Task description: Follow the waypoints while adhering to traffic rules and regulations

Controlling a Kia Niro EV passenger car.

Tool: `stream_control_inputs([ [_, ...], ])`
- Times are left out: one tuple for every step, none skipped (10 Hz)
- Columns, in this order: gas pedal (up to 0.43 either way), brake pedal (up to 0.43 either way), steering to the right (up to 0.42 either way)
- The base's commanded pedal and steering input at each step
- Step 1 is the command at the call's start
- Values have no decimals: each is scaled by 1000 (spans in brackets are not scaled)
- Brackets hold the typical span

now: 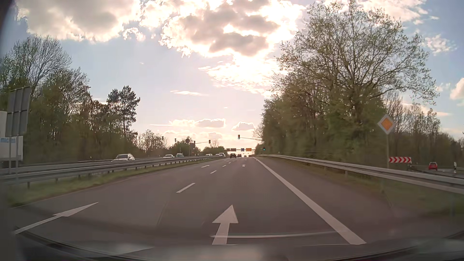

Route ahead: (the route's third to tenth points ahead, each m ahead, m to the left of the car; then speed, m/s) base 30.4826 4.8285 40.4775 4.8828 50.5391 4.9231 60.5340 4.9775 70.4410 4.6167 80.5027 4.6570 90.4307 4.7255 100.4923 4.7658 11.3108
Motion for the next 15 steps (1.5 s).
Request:
stream_control_inputs([
  [157, 0, -5],
  [169, 0, -4],
  [177, 0, -4],
  [189, 0, -5],
  [197, 0, -4],
  [209, 0, -4],
  [209, 0, -4],
  [220, 0, -4],
  [220, 0, -4],
  [220, 0, -4],
  [220, 0, -4],
  [220, 0, -4],
  [220, 0, -4],
  [220, 0, -4],
  [220, 0, -4],
])
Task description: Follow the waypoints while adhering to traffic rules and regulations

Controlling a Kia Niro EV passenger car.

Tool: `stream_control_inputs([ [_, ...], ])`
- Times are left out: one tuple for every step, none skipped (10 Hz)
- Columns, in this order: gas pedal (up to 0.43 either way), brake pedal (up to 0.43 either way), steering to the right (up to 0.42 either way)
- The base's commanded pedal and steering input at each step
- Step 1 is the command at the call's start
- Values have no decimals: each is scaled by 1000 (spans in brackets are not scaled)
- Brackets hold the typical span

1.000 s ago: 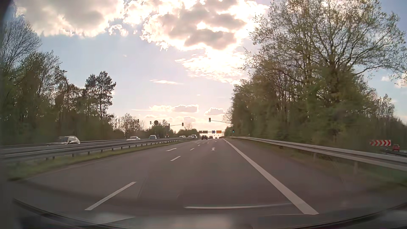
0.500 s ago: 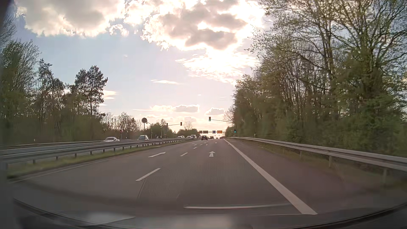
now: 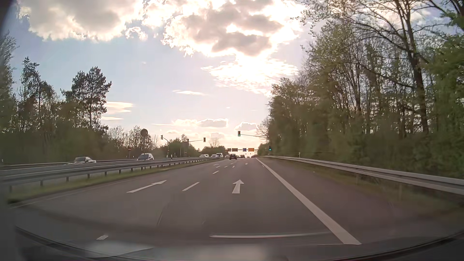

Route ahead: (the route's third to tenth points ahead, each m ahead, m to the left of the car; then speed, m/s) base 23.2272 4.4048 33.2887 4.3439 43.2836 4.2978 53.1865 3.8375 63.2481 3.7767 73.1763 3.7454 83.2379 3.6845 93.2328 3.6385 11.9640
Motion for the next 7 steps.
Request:
stream_control_inputs([
  [220, 0, -4],
  [220, 0, -4],
  [220, 0, -4],
  [220, 0, -4],
  [220, 0, -4],
  [220, 0, -4],
  [220, 0, -4],
])
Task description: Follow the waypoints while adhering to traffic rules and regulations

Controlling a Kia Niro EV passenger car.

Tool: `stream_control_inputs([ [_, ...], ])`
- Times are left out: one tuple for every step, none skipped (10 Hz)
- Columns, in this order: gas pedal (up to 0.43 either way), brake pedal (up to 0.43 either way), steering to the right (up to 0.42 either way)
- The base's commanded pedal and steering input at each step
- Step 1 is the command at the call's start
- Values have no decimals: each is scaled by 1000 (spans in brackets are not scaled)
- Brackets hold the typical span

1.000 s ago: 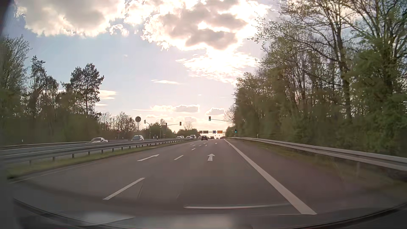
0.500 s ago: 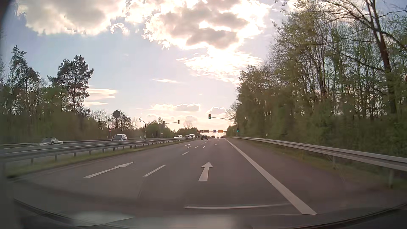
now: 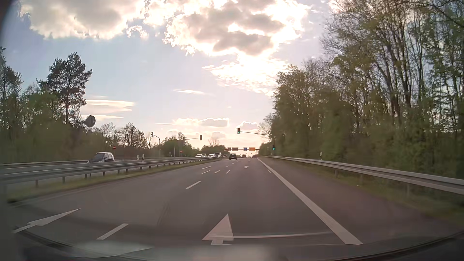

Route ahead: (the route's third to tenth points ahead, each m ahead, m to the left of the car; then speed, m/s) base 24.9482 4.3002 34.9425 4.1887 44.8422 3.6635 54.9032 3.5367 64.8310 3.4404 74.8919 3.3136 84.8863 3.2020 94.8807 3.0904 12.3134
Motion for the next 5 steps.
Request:
stream_control_inputs([
  [220, 0, -4],
  [220, 0, -4],
  [228, 0, -4],
  [228, 0, -4],
  [228, 0, -4],
])
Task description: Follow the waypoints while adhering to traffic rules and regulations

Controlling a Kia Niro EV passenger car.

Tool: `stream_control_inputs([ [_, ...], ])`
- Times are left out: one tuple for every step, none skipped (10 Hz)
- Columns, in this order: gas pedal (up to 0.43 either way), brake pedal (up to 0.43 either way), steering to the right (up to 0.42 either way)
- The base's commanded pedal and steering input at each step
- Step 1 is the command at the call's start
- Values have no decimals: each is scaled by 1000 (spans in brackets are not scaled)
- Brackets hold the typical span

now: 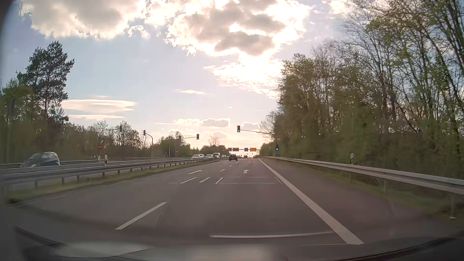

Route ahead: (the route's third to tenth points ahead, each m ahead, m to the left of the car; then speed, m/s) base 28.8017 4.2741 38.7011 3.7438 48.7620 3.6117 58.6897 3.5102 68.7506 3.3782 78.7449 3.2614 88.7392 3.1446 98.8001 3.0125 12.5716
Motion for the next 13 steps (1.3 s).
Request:
stream_control_inputs([
  [228, 0, -4],
  [228, 0, -4],
  [228, 0, -4],
  [228, 0, -4],
  [228, 0, -4],
  [228, 0, -3],
  [240, 0, -2],
  [240, 0, -1],
  [240, 0, -1],
  [240, 0, -1],
  [240, 0, -1],
  [240, 0, -1],
  [240, 0, 0],
])
